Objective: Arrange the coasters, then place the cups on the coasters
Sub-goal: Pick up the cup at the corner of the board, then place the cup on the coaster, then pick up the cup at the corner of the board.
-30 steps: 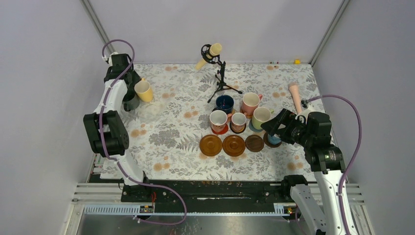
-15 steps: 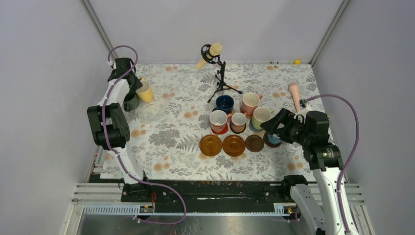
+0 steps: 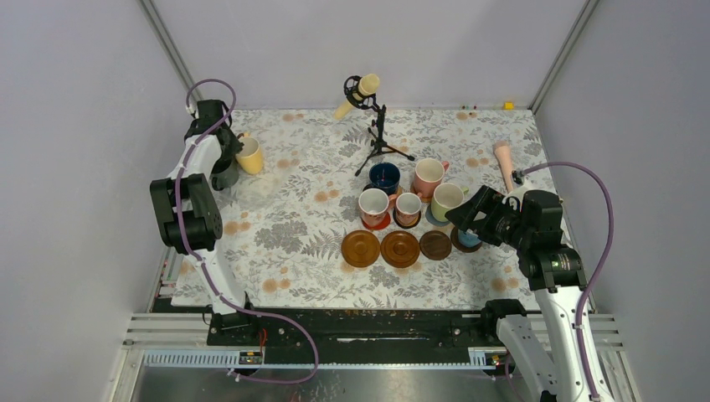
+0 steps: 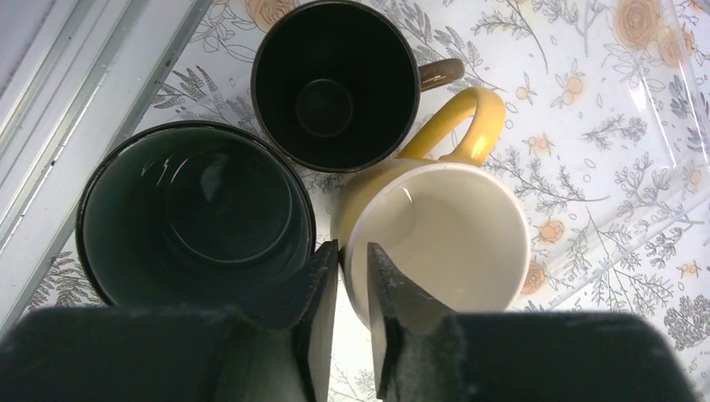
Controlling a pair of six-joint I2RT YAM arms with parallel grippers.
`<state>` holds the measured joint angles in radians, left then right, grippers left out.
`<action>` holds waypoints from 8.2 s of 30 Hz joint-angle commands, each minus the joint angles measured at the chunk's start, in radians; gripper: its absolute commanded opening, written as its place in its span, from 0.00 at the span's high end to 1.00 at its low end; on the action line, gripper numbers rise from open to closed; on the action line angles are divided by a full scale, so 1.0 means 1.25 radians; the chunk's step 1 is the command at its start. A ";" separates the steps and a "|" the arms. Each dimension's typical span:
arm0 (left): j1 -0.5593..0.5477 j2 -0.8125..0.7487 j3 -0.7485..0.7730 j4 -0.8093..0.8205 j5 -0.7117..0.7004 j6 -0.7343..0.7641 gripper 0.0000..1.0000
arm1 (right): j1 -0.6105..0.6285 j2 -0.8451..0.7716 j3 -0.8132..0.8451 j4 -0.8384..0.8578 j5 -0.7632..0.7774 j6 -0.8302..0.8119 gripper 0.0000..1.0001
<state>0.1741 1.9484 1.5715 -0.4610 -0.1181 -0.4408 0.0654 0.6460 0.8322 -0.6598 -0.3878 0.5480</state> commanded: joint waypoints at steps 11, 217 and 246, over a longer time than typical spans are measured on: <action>-0.006 -0.050 0.004 0.002 0.085 0.013 1.00 | 0.004 -0.017 -0.008 0.033 -0.033 0.006 0.11; -0.606 -0.974 -0.498 -0.122 -0.111 0.078 0.01 | 0.263 0.364 0.040 0.046 0.477 -0.230 0.81; -0.366 -0.664 -0.277 -0.101 -0.369 0.149 0.11 | 0.263 0.119 0.157 -0.049 0.158 -0.172 0.00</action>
<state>-0.4030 1.0214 1.1049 -0.6273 -0.5167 -0.2905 0.3981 0.8364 1.0107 -0.7013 -0.1223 0.3336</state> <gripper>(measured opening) 0.916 0.993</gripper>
